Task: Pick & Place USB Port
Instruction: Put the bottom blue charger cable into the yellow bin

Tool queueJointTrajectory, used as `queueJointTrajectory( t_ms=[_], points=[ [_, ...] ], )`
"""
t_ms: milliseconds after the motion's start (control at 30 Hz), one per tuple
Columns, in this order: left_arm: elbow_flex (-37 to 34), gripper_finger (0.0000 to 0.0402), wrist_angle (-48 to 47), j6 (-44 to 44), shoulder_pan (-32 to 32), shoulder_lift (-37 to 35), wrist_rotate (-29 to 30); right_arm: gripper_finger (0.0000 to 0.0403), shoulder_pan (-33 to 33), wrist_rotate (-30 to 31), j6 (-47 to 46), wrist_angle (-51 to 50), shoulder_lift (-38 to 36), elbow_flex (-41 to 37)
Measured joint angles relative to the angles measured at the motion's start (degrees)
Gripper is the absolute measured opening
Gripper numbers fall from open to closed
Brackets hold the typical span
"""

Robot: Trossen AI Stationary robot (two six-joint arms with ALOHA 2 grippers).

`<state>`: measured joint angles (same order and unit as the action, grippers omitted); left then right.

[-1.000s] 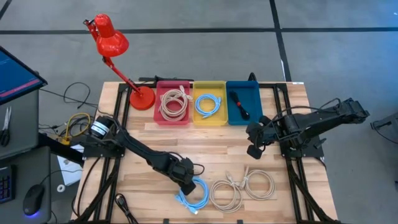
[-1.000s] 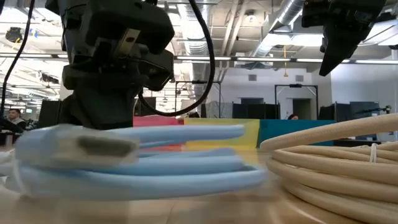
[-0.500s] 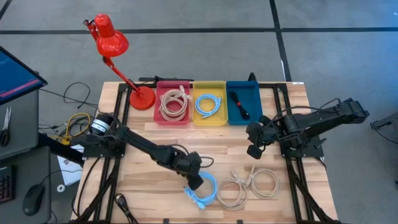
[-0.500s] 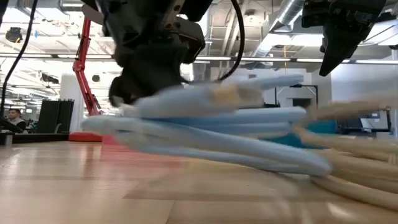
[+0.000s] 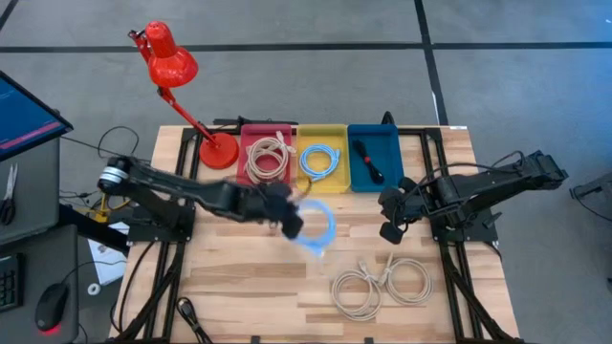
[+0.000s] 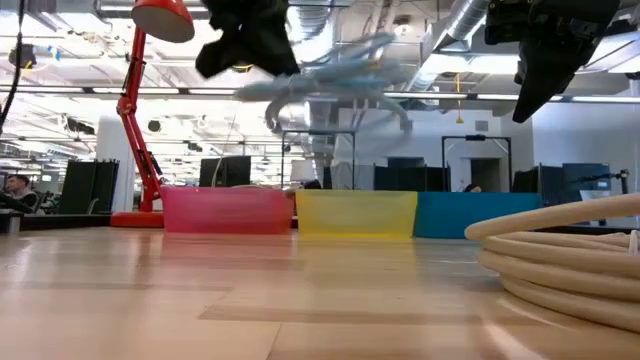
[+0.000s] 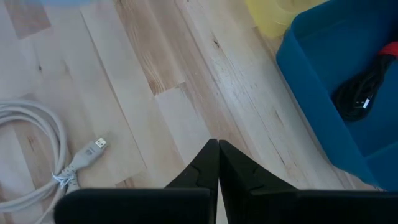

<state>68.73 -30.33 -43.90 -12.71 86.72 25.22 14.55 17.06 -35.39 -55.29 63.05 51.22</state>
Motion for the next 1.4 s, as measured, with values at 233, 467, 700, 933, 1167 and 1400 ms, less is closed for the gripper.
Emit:
queueJointTrajectory(
  t_ms=[233,467,700,933,1167,1400],
  points=[
    [0.00,0.0014,1.43,7.15,7.81,-7.20,6.74,0.0001,-0.01,0.53,-0.04,0.54,-0.01,0.00],
    [0.00,0.0014,9.04,15.83,16.81,-7.81,5.94,0.0001,-0.07,1.03,-0.10,0.78,0.00,0.00],
    [0.00,0.0014,15.77,21.00,23.48,-7.81,4.72,0.0001,-0.09,1.05,-0.19,1.16,0.00,0.00],
    [0.00,0.0014,19.46,21.19,28.11,-4.21,-0.47,0.0001,-0.09,1.24,-0.19,1.95,0.00,0.00],
    [0.00,0.0014,21.67,21.13,30.26,4.08,-1.39,0.0001,-0.09,1.40,-0.19,1.92,0.00,0.00],
    [0.00,0.0014,24.52,20.99,30.86,11.30,-1.52,0.0001,-0.09,1.44,-0.19,1.92,0.00,0.00]
  ],
)
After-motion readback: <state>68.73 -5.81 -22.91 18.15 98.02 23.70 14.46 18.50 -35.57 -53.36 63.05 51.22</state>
